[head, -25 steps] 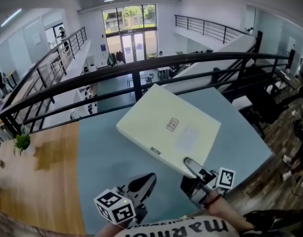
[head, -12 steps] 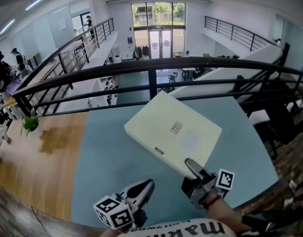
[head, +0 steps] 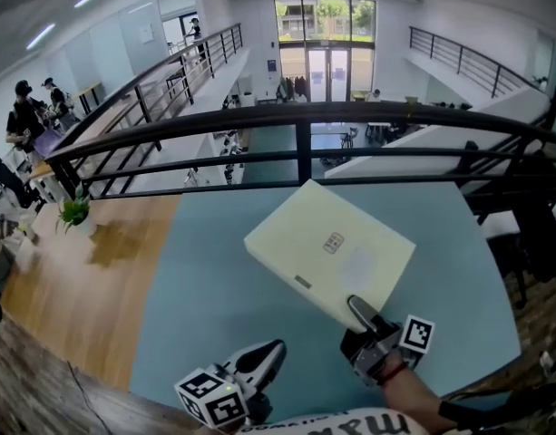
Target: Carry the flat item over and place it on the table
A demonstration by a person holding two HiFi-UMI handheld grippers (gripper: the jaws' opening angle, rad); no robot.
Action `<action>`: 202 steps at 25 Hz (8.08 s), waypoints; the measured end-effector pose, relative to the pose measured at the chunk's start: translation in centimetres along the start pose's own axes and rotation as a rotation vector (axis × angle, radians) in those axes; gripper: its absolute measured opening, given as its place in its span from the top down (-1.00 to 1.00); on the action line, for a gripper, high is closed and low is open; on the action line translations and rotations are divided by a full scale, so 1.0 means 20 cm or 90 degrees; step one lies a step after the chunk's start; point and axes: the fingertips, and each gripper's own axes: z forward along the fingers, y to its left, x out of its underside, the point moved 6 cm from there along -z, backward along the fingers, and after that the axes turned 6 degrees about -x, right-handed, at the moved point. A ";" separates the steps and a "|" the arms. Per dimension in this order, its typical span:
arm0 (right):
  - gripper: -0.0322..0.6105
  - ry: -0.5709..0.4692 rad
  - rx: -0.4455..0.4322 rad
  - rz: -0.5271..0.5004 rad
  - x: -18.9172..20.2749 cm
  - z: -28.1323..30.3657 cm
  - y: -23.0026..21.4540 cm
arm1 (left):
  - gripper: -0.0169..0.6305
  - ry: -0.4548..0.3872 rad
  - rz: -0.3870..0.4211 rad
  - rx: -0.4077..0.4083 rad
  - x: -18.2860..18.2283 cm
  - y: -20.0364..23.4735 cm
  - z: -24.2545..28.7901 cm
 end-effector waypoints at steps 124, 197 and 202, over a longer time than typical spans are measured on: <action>-0.21 -0.123 0.363 -0.019 -0.18 0.04 -0.44 | 0.94 0.035 -0.115 -0.105 0.08 0.30 -0.07; -0.36 -0.171 0.712 -0.357 -0.15 0.06 -0.31 | 0.94 0.149 -0.122 0.119 0.02 0.78 0.12; -0.36 -0.129 0.732 -0.443 -0.20 0.07 -0.32 | 0.94 0.139 -0.106 0.095 0.01 0.78 0.07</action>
